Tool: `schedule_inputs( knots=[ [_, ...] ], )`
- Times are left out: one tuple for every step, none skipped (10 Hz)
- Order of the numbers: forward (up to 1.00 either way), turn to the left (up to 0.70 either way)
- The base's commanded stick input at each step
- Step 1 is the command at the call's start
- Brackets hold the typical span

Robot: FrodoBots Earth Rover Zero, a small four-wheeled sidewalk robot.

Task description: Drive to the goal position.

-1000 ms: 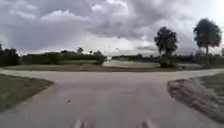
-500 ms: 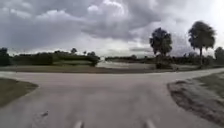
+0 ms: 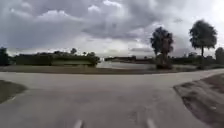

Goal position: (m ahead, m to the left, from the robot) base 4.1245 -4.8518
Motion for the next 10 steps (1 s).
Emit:
schedule_inputs(
  knots=[
    [0.85,-0.34],
    [0.85,-0.34],
    [0.85,-0.34],
    [0.85,-0.34],
    [0.85,-0.34],
    [0.85,-0.34],
    [0.85,-0.34],
    [0.85,-0.34],
    [0.85,-0.34],
    [0.85,-0.34]
  ],
)
